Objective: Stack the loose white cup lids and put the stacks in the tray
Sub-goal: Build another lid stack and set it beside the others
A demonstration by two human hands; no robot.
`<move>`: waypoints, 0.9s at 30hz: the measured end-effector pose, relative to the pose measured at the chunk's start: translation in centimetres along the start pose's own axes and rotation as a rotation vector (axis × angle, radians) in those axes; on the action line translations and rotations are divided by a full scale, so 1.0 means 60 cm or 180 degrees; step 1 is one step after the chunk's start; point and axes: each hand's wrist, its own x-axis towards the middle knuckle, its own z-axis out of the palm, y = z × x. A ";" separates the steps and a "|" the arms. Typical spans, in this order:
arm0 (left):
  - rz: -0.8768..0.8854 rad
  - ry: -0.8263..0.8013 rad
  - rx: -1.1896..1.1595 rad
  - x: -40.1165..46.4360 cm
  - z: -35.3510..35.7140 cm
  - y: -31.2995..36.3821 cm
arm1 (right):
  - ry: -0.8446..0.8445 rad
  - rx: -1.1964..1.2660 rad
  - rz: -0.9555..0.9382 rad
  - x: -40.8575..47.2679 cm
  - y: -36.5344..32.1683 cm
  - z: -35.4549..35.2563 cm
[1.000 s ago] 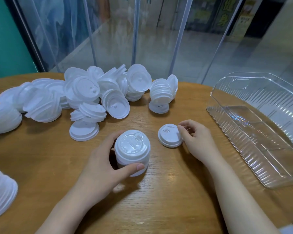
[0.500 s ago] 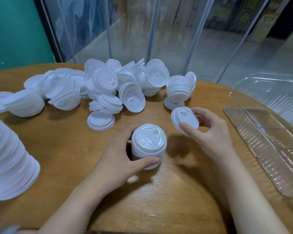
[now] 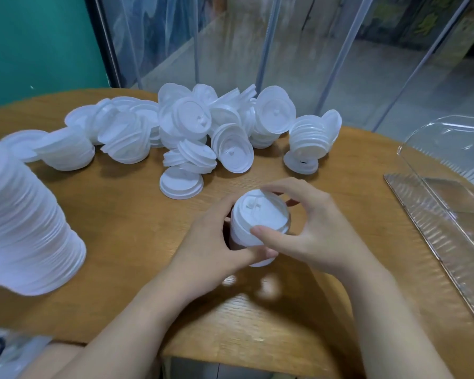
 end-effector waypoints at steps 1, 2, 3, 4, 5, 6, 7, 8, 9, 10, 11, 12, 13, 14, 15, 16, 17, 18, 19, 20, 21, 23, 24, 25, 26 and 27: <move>-0.0007 -0.0006 -0.0001 0.000 0.000 -0.001 | -0.0028 -0.0008 0.0025 0.000 -0.002 -0.001; -0.0014 -0.0010 -0.0002 0.000 0.000 -0.001 | -0.0044 -0.0003 0.0047 0.000 -0.003 -0.002; -0.0017 -0.0009 0.0002 0.001 0.001 -0.002 | -0.0056 0.0006 0.0069 -0.001 -0.005 -0.003; -0.0020 -0.0007 0.0014 0.001 0.001 -0.003 | -0.0075 0.0025 0.0101 -0.003 -0.005 -0.003; -0.0022 -0.0004 0.0030 0.000 0.001 -0.005 | -0.0108 0.0058 0.0136 -0.005 -0.004 -0.001; -0.0014 -0.0007 0.0045 0.001 0.000 -0.005 | -0.0126 0.0110 0.0152 -0.006 -0.004 0.000; -0.0001 -0.0019 0.0059 0.001 0.000 -0.006 | -0.0080 0.0183 0.0134 -0.007 -0.002 0.002; 0.0006 -0.0029 0.0056 0.001 -0.001 -0.005 | 0.0068 0.0264 0.0092 -0.007 0.004 0.003; 0.0018 -0.0035 0.0053 0.001 -0.002 -0.005 | 0.0354 0.0329 0.0067 -0.003 0.015 0.002; 0.0035 -0.0038 0.0059 0.002 -0.003 -0.005 | 0.0744 0.0330 0.0088 0.005 0.031 -0.001; 0.0048 -0.0039 0.0085 0.003 -0.003 -0.005 | 0.1134 0.0231 0.0149 0.016 0.053 -0.006; 0.0044 -0.0050 0.0108 0.004 -0.003 -0.006 | 0.1451 0.0054 0.0238 0.030 0.078 -0.011; 0.0035 -0.0064 0.0116 0.005 -0.003 -0.008 | 0.1674 -0.0150 0.0344 0.045 0.103 -0.016; 0.0027 -0.0072 0.0107 0.006 -0.003 -0.008 | 0.1811 -0.0323 0.0466 0.061 0.125 -0.020; 0.0021 -0.0072 0.0100 0.007 -0.003 -0.010 | 0.1884 -0.0440 0.0600 0.077 0.144 -0.023; 0.0019 -0.0067 0.0097 0.007 -0.003 -0.010 | 0.1923 -0.0486 0.0740 0.091 0.157 -0.023; 0.0029 -0.0059 0.0092 0.008 -0.003 -0.012 | 0.1965 -0.0490 0.0870 0.104 0.166 -0.021; 0.0049 -0.0051 0.0079 0.010 -0.002 -0.013 | 0.2031 -0.0474 0.0964 0.116 0.172 -0.018; 0.0067 -0.0046 0.0068 0.013 -0.001 -0.013 | 0.2100 -0.0459 0.1051 0.127 0.178 -0.013; 0.0075 -0.0042 0.0055 0.015 0.000 -0.013 | 0.2147 -0.0448 0.1148 0.137 0.182 -0.008; 0.0085 -0.0041 0.0050 0.018 0.001 -0.014 | 0.2183 -0.0452 0.1244 0.147 0.184 -0.002; 0.0115 -0.0037 0.0054 0.024 0.001 -0.017 | 0.2252 -0.0493 0.1370 0.165 0.188 0.006; 0.0116 -0.0038 0.0057 0.026 0.001 -0.019 | 0.2289 -0.0531 0.1413 0.173 0.189 0.009; 0.0111 -0.0043 0.0060 0.028 0.001 -0.021 | 0.2323 -0.0576 0.1453 0.180 0.190 0.010; 0.0106 -0.0054 0.0063 0.030 0.001 -0.023 | 0.2354 -0.0617 0.1486 0.186 0.190 0.010; 0.0103 -0.0063 0.0069 0.030 0.001 -0.024 | 0.2384 -0.0642 0.1511 0.190 0.190 0.010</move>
